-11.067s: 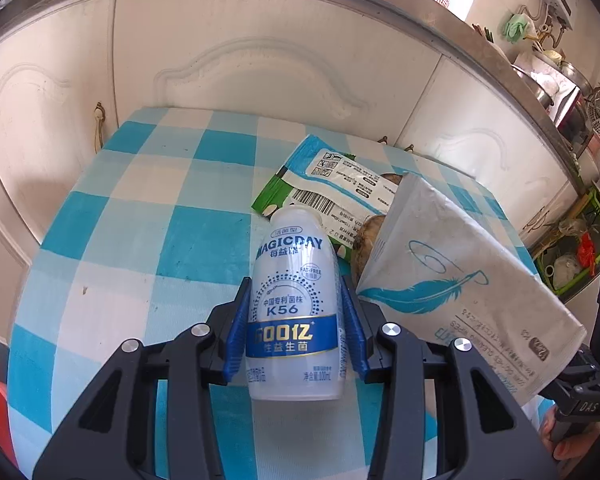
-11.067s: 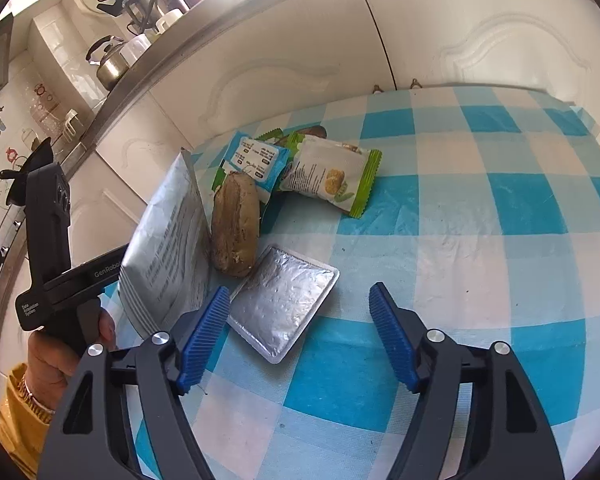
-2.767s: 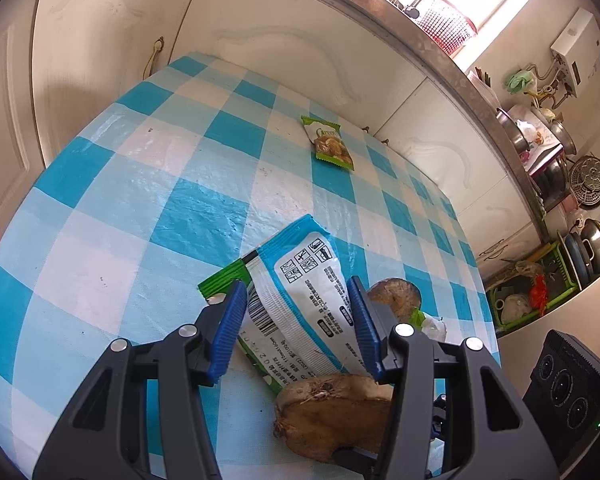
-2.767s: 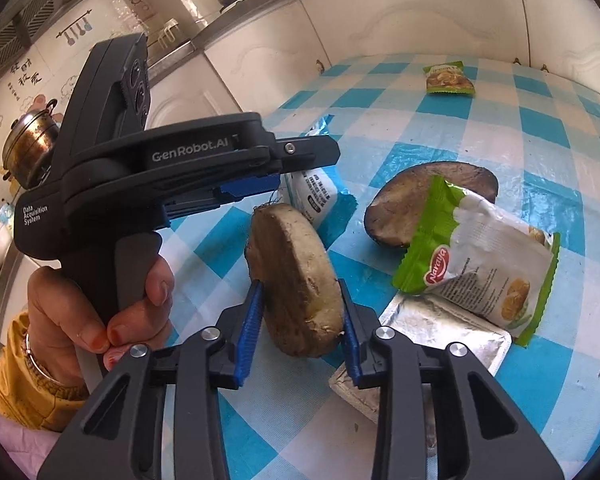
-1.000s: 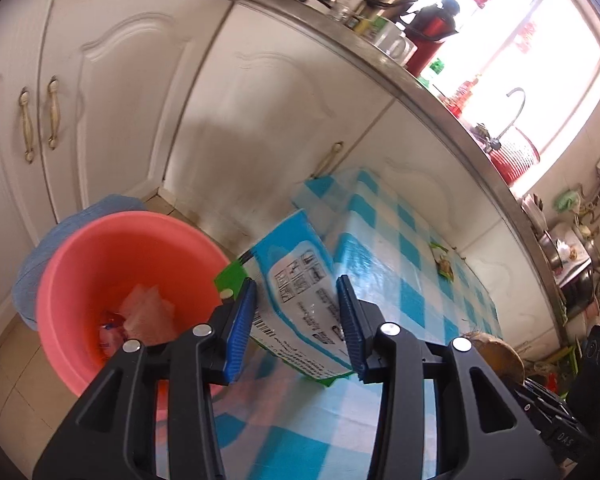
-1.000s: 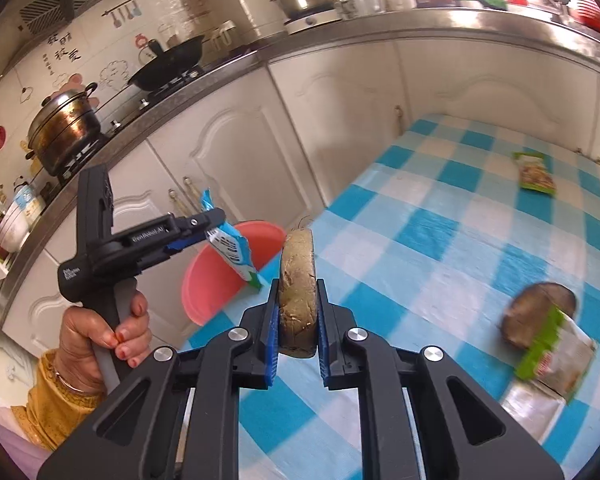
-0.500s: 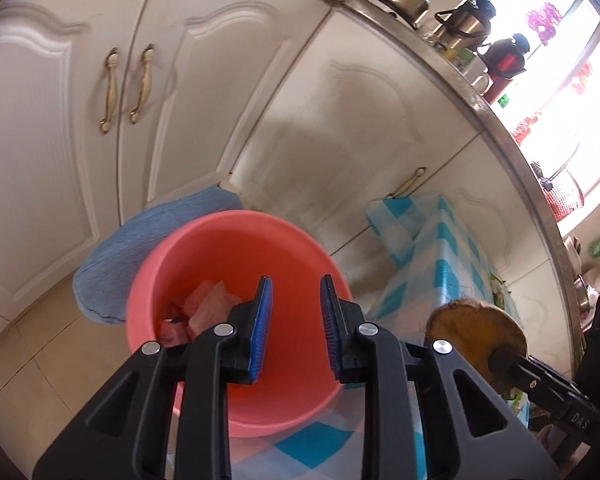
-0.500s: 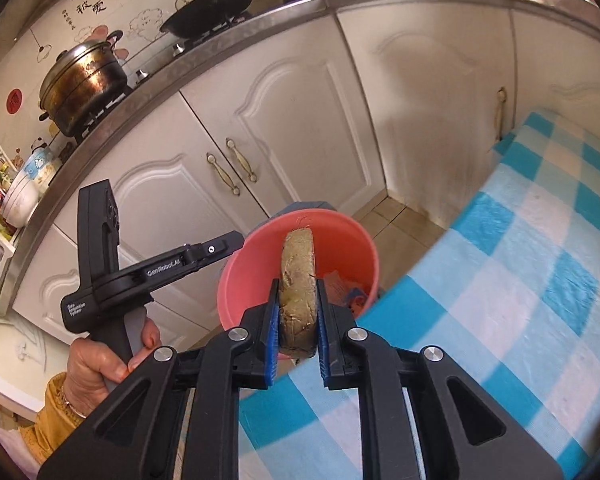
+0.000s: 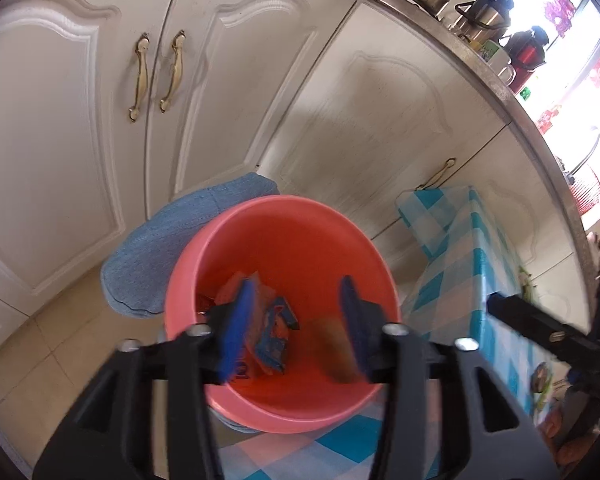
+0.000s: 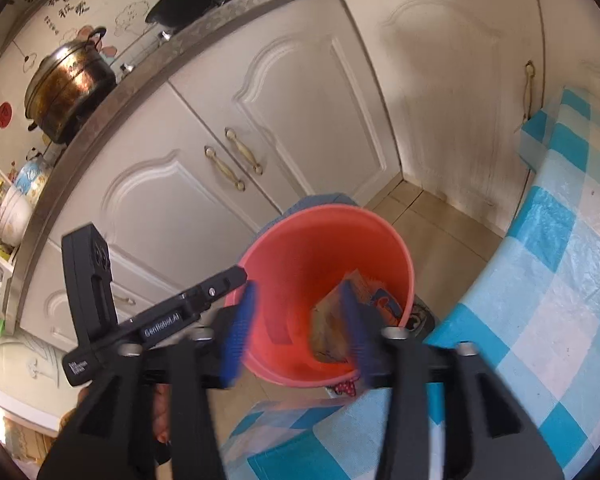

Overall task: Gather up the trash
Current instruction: 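Carry wrapper and brown object to the red bucket and open both tools, then move both tools back over the table toward the green packets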

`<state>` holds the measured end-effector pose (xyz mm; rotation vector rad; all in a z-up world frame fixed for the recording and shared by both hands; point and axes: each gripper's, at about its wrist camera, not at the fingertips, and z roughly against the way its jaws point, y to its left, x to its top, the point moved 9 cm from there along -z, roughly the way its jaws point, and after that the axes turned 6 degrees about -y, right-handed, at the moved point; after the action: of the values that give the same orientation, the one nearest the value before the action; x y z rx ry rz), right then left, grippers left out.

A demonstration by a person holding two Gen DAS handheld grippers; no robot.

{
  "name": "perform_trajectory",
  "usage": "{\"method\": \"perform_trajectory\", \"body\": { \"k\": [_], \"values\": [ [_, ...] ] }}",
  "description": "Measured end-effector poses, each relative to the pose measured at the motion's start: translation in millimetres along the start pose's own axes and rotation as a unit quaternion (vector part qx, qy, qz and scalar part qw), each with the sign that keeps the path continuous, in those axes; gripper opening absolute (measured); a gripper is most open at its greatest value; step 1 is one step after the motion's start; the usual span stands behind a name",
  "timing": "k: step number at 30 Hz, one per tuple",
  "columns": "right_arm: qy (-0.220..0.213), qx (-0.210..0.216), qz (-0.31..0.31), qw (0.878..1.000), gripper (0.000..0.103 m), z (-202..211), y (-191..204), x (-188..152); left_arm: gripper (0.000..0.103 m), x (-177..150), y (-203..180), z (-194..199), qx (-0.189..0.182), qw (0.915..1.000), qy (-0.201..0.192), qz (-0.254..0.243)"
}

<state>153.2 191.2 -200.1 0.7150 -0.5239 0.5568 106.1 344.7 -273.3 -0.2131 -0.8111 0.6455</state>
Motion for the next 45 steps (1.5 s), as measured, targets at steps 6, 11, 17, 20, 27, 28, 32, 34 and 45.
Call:
{"method": "perform_trajectory", "body": {
  "k": [6,11,17,20,27,28,32,34,45],
  "values": [
    [-0.057,-0.042,0.008,0.997,0.083,38,-13,10,0.091,0,6,1,0.054,0.9983,-0.005,-0.022],
    [-0.093,-0.097,0.018,0.991,0.089,69,-29,10,0.092,-2,0,3,0.062,0.9976,-0.001,-0.032],
    [-0.124,-0.146,0.008,0.981,0.09,101,-58,0,0.092,-3,-31,8,0.041,0.9972,-0.002,-0.062],
    [-0.143,-0.179,0.004,0.973,0.09,120,-76,-5,0.092,-5,-54,12,0.021,0.9967,-0.003,-0.078],
    [-0.178,-0.229,-0.011,0.957,0.091,161,-111,-21,0.094,-16,-105,21,-0.008,0.9926,-0.002,-0.121],
    [-0.181,-0.236,-0.012,0.955,0.091,166,-115,-22,0.094,-18,-111,22,-0.011,0.9921,0.0,-0.125],
    [-0.201,-0.263,-0.016,0.943,0.091,189,-131,-26,0.094,-28,-136,24,-0.022,0.9893,0.006,-0.144],
    [-0.21,-0.273,-0.02,0.939,0.091,200,-139,-29,0.094,-33,-150,24,-0.026,0.9873,0.01,-0.157],
    [-0.242,-0.326,-0.037,0.913,0.092,250,-182,-43,0.094,-63,-208,27,-0.047,0.9752,0.03,-0.214]
  ]
}}
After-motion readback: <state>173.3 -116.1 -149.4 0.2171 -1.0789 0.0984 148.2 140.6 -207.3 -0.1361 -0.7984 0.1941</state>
